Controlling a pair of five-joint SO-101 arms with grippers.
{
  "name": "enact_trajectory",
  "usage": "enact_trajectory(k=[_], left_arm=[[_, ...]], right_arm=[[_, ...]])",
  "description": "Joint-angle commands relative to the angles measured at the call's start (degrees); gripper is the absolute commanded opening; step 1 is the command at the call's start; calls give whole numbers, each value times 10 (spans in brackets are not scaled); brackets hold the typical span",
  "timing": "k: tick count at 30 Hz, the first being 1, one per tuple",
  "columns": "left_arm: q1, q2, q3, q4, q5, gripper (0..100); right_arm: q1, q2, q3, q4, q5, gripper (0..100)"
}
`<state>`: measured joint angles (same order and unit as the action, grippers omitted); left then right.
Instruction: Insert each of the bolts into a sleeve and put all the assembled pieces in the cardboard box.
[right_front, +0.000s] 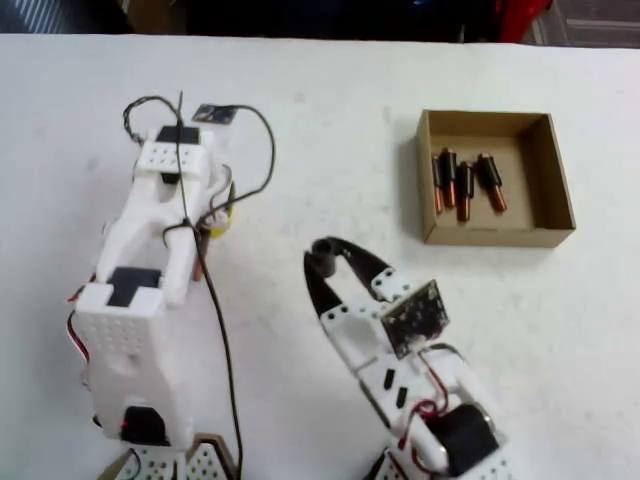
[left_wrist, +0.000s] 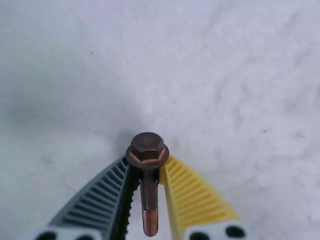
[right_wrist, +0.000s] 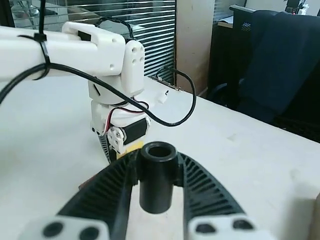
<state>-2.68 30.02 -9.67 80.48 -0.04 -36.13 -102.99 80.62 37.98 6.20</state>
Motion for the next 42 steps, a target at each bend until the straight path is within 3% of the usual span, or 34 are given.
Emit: enact_trajectory(k=[1,6,13,20,32,37,42], left_arm=[[-6,-38,-36,-11,-5,23],[-5,-38,-36,-11,-5,23],[-6,-37,-33,-23,-5,22],[-4,-38,-37,-21,-6,22],[-3,-39,-50,-16,-10,22],[4,-39,-140,60,-91,22],[37,-39,-309,162,-135,21]], right_arm=[[42,-6,50,-120,24,19],[74,-6,112,-212,110,18],[75,-5,121,-213,113,18],[73,-5,134,-214,-40,17],[73,-5,132,-181,-60,21],[73,-5,134,-182,-59,23],[73,-5,135,-180,-59,54]])
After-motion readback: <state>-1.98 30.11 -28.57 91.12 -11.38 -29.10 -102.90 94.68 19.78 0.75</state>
